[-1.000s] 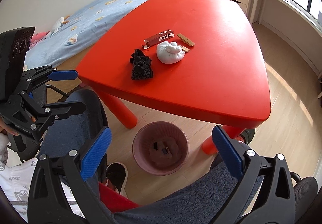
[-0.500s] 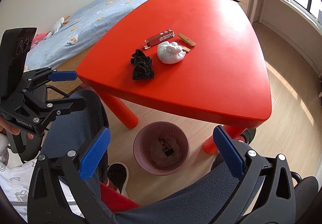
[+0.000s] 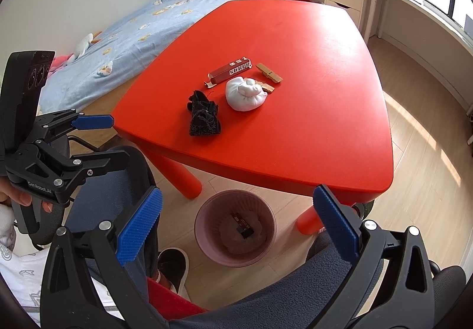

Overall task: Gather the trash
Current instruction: 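Raise both tools back over the table toward the socks, then grasp the white sock bundle with the right tool while the left tool grasps the black mesh sock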

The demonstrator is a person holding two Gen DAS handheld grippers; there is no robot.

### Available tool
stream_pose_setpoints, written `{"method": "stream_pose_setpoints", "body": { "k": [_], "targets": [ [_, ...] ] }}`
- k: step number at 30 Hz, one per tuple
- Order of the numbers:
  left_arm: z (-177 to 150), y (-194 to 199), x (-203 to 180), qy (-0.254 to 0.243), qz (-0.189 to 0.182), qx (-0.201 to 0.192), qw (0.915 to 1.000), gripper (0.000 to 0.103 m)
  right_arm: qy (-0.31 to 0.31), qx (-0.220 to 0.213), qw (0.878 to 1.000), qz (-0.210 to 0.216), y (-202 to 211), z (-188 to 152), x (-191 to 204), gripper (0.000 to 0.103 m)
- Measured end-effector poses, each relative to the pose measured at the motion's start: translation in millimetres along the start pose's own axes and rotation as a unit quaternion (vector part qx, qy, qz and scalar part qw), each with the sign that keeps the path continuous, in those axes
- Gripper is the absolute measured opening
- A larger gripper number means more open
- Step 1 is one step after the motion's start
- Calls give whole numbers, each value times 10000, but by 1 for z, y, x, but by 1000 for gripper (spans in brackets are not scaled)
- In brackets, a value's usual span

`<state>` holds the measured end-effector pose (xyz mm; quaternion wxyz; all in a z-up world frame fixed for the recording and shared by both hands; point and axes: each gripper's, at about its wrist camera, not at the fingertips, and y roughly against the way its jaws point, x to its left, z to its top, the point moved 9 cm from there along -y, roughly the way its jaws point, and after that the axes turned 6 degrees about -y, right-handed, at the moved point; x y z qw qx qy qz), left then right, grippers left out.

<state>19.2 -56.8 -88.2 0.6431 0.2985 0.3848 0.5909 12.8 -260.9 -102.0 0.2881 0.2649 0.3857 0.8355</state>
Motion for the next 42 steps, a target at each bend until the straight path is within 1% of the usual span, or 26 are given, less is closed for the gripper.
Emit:
{"method": "stream_pose_setpoints", "body": {
  "k": [4,11,15,19,25,28,35,40,41,42],
  "targets": [
    [10,-1,2,72,-40,-49,10000,95,43,-100,9999,-50,0,19,-2,100],
    [24,-13,5,263,-142,-50,9995,95,-120,-225,9997,62,-9,55,-6,100],
    [30,-22,6,363,-153,-23,9992,95,-258,-191,9994,128,-22,73,-11,100],
    [35,-34,10,605,-203,41,9980,95,-371,-49,9992,154,-42,87,-17,100],
    [40,-58,15,966,-279,176,9948,95,-780,362,9959,291,-81,97,-29,100],
    [41,-68,18,1140,-273,238,9928,95,-935,557,9938,233,-100,96,-35,100],
    [42,-85,19,1400,-161,286,9896,95,-1258,811,9876,474,-127,98,-32,100],
    [41,-91,23,1482,-131,231,9886,95,-1234,870,9871,532,-136,99,-27,100],
    [40,-91,23,1474,-106,240,9887,95,-1221,877,9871,553,-137,99,-25,97],
    [41,-91,23,1492,-109,217,9885,95,-1198,901,9871,559,-139,98,-24,89]
  ]
}}
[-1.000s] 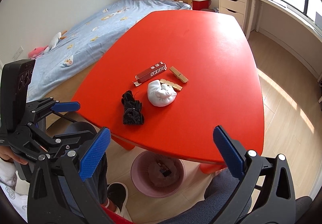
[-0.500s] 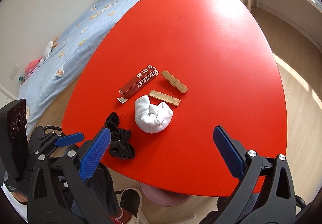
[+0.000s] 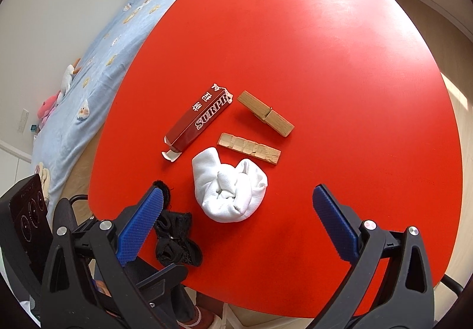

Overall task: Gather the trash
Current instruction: 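Grasp the white sock bundle with the right tool while the left tool grasps the black mesh sock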

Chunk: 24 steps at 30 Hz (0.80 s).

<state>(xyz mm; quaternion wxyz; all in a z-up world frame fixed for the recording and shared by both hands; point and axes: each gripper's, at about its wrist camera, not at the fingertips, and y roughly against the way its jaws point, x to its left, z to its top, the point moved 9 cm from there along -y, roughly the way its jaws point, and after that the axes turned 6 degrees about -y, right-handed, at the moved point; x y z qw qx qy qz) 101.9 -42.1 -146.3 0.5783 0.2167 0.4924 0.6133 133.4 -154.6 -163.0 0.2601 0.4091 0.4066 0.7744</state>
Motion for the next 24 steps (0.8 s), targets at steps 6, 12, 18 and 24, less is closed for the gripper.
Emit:
{"method": "stream_pose_setpoints", "body": {
  "k": [6,12,18,24],
  "targets": [
    [2,1,0,12,81,-46,10000,78,49,115,9999,-81,-11,-4,1,72],
    [4,1,-3,-106,58,-9,9999,57,114,92,9999,-80,-12,-4,4,48],
    [5,-1,-10,-219,-90,21,9997,42,177,8,9998,-71,-9,-5,4,37],
    [5,4,-8,-327,-136,-11,9994,37,178,-88,9998,-8,-4,-7,6,34]
  ]
}}
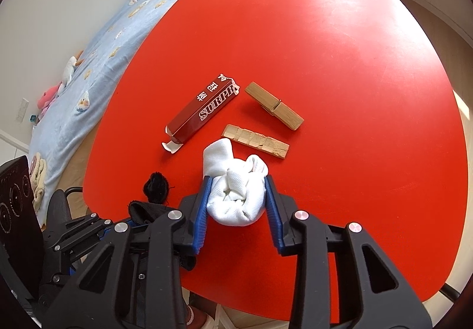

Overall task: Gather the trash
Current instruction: 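Grasp the white sock bundle with the right tool while the left tool grasps the black mesh sock, then carry both socks down over the wastebasket with both tools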

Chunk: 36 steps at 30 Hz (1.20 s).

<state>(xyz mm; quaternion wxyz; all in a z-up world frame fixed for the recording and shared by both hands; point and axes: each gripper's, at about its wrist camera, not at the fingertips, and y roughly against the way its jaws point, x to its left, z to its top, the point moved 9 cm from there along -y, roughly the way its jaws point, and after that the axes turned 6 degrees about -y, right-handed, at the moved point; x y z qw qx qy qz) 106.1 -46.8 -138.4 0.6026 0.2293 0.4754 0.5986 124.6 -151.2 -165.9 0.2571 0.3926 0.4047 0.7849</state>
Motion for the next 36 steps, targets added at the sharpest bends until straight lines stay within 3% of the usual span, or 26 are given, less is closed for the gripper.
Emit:
{"method": "stream_pose_setpoints", "body": {
  "k": [10,22,36],
  "targets": [
    [-2,12,5,-196,-8,-103,9998,36,64,-272,9996,-18,27,-4,1,34],
    [-2,50,-7,-844,-39,-299,9960,36,414,-681,9968,-96,78,-20,12,34],
    [-9,92,-27,-1417,-81,-588,9881,36,970,-1072,9891,-272,135,-65,29,34]
  ]
}}
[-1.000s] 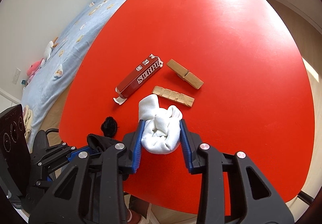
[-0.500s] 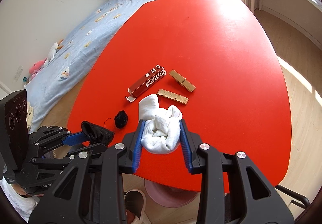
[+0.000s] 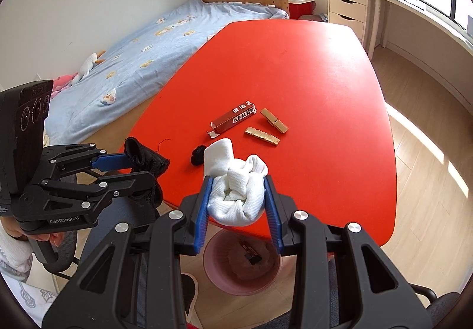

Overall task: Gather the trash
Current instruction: 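Carry both socks down over the wastebasket with both tools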

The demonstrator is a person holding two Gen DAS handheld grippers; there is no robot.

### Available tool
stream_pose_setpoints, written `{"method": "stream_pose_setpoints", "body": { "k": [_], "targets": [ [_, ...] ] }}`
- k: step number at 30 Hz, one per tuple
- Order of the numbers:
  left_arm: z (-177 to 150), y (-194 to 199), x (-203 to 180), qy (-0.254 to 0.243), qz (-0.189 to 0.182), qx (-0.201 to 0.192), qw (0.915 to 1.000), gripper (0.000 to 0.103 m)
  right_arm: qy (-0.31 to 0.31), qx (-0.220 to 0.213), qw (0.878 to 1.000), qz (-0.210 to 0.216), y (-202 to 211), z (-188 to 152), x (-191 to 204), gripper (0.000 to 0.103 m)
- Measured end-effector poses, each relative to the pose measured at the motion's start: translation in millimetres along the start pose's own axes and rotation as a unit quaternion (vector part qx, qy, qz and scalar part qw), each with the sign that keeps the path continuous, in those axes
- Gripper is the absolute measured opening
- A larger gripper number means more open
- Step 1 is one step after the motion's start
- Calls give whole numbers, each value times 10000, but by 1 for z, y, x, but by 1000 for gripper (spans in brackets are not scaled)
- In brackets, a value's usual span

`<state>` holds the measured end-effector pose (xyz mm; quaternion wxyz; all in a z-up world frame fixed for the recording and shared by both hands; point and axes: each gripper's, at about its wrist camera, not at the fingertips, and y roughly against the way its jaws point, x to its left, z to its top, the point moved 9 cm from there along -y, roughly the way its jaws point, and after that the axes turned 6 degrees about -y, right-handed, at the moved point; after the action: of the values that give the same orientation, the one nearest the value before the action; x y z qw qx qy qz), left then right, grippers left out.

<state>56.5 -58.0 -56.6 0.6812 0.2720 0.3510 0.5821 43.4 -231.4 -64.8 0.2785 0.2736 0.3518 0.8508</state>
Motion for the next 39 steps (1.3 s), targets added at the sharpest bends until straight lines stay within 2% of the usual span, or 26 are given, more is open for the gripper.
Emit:
{"method": "stream_pose_setpoints", "body": {
  "k": [9,19,27,37,39],
  "targets": [
    [-10,17,-17,-324,-56,-43,9995,36,275,-31,9996,-107,21,-22,10,34],
    [-35,18,-28,-710,-26,101,9974,36,314,240,9991,-176,19,-57,9,34],
    [-55,4,-28,-725,-37,354,9967,36,236,501,9983,-159,4,-77,6,35],
    [-60,-1,-29,-697,-104,439,9965,36,214,565,9982,-46,1,-83,8,35],
    [-59,-2,-28,-682,-102,446,9966,40,220,567,9981,-22,0,-83,9,39]
  ]
}}
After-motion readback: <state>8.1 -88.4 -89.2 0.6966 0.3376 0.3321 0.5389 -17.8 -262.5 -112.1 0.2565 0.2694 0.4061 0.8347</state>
